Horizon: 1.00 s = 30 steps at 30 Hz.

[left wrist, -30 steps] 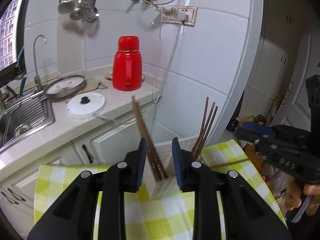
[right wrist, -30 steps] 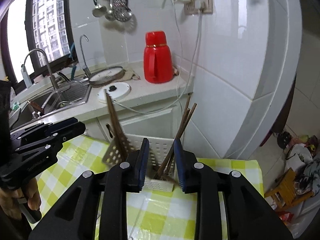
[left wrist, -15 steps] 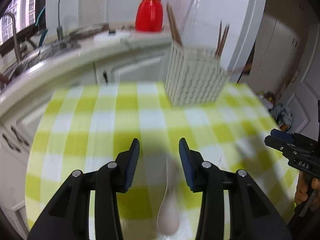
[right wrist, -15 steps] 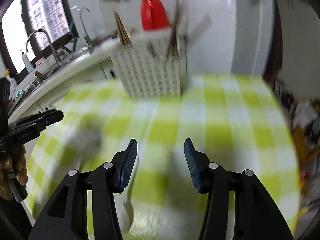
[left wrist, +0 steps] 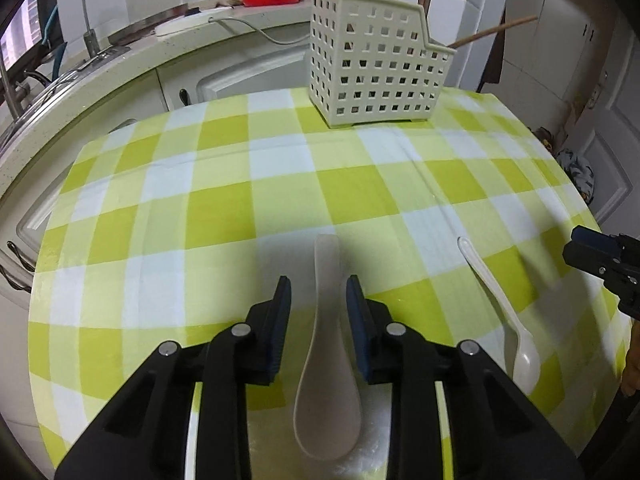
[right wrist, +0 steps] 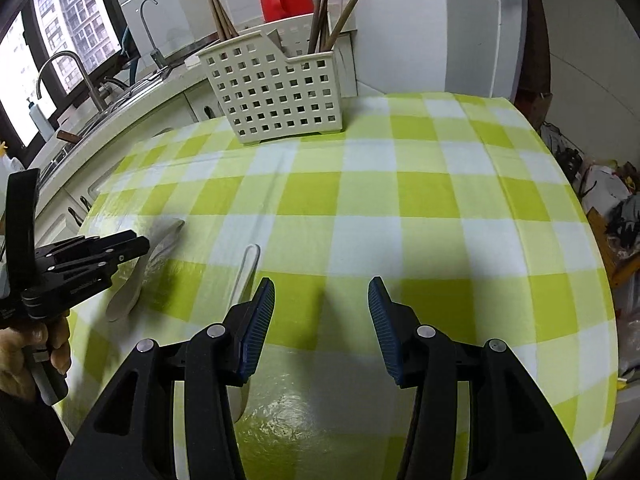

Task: Organize utensils
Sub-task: 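Close the left tool on a spoon handle while the right tool grasps another spoon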

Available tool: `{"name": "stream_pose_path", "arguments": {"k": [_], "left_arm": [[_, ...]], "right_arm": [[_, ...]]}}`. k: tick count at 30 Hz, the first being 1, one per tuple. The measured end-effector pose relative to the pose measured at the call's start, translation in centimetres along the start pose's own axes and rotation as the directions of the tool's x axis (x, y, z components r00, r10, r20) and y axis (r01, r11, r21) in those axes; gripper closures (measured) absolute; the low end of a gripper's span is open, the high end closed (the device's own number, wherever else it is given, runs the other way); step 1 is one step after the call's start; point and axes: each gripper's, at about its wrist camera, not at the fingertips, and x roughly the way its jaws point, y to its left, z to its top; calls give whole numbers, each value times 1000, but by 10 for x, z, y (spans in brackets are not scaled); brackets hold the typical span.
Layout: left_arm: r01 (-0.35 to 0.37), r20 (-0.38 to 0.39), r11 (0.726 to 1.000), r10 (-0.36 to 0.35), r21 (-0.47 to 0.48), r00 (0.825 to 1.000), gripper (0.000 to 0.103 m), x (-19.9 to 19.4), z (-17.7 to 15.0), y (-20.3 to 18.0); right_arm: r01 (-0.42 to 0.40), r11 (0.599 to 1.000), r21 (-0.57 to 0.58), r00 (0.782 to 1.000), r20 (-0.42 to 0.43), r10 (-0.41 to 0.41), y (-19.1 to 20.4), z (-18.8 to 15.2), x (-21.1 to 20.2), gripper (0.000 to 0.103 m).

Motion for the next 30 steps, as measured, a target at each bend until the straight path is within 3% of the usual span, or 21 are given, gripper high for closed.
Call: {"name": "stream_pose_path", "arguments": {"k": [8,12,18,30], "left_arm": [[6,-29,1000,-6,14,1000,89,14,3,-5],[7,-23,1000,-7,14,1000,89,13,3,-6],[16,-4,1000,-16,8,1000,89,7,2,-7],[37,17,999,-37,-1,999,89,-1,-1,-6]], "right_arm": [[-23,999,-31,999,-25,22,14,0,3,57],[-40,997,-59,998,-50,37,29,-3,9,57],[-63,994,-90,993,-104,54,50,-9,23,73],[-61,993,-102,987,-154,45,65,-10,41,83]]}}
